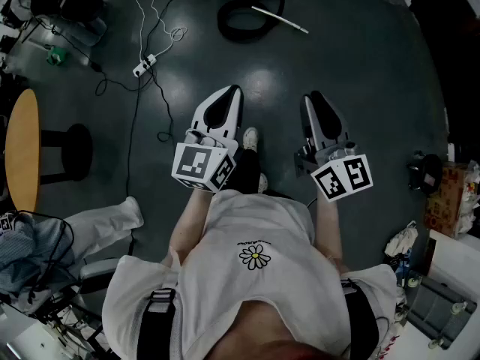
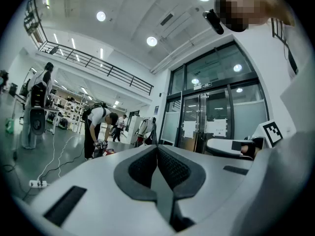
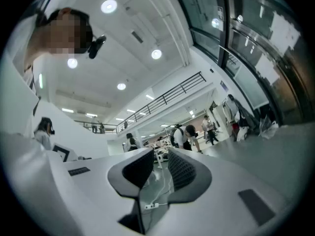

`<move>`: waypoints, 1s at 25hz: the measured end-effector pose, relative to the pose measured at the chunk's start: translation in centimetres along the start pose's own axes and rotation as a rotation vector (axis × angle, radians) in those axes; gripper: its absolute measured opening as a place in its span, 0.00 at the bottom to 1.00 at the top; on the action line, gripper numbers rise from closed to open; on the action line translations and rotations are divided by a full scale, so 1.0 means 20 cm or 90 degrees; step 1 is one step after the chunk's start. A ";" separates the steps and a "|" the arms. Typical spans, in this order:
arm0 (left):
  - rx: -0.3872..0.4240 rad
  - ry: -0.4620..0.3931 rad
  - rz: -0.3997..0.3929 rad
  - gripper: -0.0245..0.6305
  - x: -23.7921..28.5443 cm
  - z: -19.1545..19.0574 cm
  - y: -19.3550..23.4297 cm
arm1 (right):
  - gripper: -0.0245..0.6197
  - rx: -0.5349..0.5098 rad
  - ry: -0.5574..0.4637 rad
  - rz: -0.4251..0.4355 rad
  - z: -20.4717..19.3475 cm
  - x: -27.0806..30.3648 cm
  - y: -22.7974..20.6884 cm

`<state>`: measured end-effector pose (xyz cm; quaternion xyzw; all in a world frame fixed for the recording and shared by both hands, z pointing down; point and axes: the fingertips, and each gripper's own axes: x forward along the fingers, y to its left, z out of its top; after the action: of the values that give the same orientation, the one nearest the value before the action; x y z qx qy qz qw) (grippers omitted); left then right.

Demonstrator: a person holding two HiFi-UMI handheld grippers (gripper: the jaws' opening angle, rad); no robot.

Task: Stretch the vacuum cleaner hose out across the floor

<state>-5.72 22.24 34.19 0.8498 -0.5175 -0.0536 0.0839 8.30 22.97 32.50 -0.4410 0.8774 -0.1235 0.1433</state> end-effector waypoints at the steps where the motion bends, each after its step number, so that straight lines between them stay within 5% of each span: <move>1: 0.003 0.000 -0.003 0.05 0.06 -0.01 0.03 | 0.16 -0.017 0.000 -0.008 0.00 0.06 -0.04; 6: 0.003 -0.021 -0.039 0.05 0.42 -0.04 0.22 | 0.42 -0.039 -0.001 -0.018 -0.02 0.42 -0.28; 12: -0.049 -0.051 -0.051 0.05 0.96 0.13 0.65 | 0.42 -0.041 0.022 0.017 0.07 1.09 -0.47; 18: -0.066 -0.047 -0.039 0.05 1.36 0.20 1.06 | 0.42 0.075 -0.014 0.062 0.13 1.59 -0.62; 25: -0.120 -0.023 -0.021 0.05 1.76 0.16 1.33 | 0.42 0.062 0.065 0.055 0.00 1.93 -0.91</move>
<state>-13.39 -21.32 36.16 0.8455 -0.4974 -0.1190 0.1535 -0.21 -18.80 33.32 -0.3887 0.8945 -0.1822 0.1249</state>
